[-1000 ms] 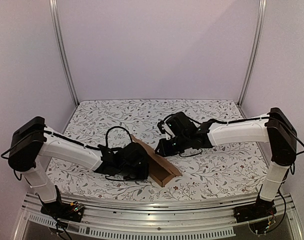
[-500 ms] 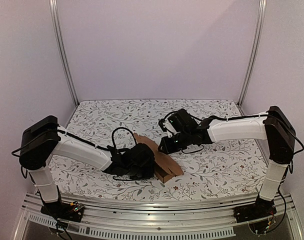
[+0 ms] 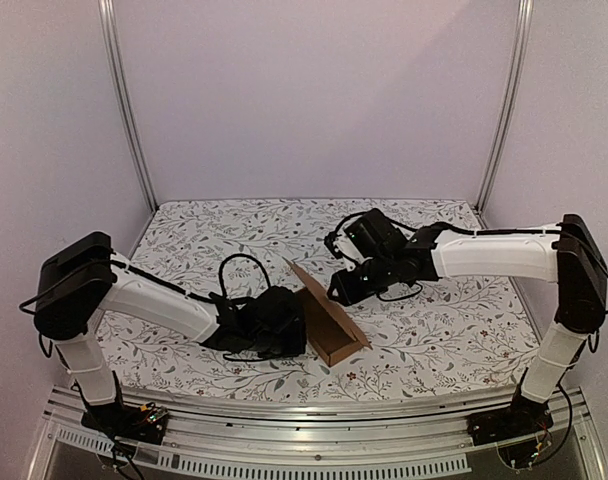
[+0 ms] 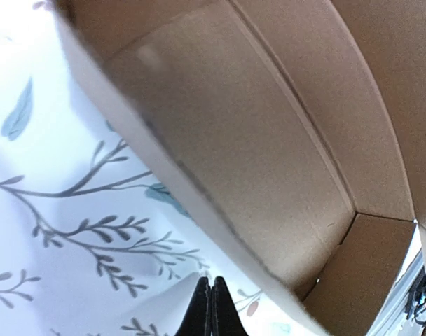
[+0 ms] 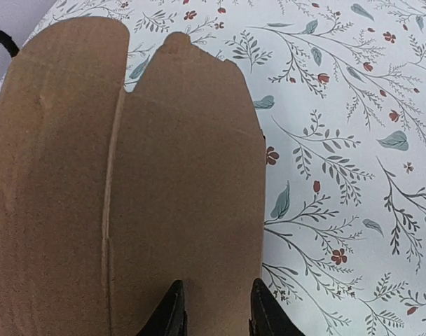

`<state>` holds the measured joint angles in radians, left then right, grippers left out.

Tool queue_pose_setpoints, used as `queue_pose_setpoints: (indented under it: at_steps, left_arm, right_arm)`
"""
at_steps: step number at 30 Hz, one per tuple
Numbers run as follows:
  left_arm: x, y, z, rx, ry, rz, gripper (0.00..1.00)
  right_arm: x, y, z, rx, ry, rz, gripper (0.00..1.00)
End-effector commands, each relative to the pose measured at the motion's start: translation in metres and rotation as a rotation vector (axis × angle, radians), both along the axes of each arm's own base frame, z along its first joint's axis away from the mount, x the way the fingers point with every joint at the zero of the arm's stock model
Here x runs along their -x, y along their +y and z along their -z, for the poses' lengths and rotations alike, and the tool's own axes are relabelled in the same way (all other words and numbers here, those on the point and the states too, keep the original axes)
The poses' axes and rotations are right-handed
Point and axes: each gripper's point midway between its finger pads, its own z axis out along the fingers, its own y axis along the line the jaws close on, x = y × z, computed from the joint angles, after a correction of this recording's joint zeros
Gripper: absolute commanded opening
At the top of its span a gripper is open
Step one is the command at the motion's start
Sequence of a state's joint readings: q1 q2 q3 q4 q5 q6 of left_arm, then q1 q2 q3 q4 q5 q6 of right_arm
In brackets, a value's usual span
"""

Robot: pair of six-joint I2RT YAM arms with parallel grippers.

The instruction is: Fold the paper box

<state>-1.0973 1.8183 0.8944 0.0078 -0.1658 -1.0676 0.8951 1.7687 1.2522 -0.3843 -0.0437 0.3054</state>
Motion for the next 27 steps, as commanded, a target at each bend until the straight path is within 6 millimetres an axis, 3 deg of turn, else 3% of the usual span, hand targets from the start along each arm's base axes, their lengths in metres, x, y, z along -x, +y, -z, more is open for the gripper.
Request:
queue_pose_setpoints:
  at_steps: [1, 9, 15, 21, 27]
  left_arm:
    - [-0.005, 0.016, -0.009, 0.001, -0.021, -0.022, 0.00]
    - [-0.006, 0.049, -0.015, -0.107, -0.041, -0.012, 0.00]
    - [-0.011, 0.061, -0.030, -0.140, -0.087, 0.009, 0.01]
    - [-0.021, 0.078, -0.057, -0.215, -0.170, 0.005, 0.04]
    - [-0.028, 0.094, -0.083, -0.230, -0.233, -0.023, 0.05]
  right_arm:
    - [0.000, -0.018, -0.028, 0.040, -0.079, -0.017, 0.32]
    - [0.018, -0.059, -0.049, 0.095, -0.171, -0.036, 0.40]
    - [0.054, -0.089, -0.053, 0.096, -0.161, -0.115, 0.42]
    - [0.093, -0.101, -0.050, 0.063, -0.113, -0.230, 0.41]
    - [0.122, -0.093, -0.047, 0.063, -0.194, -0.337, 0.45]
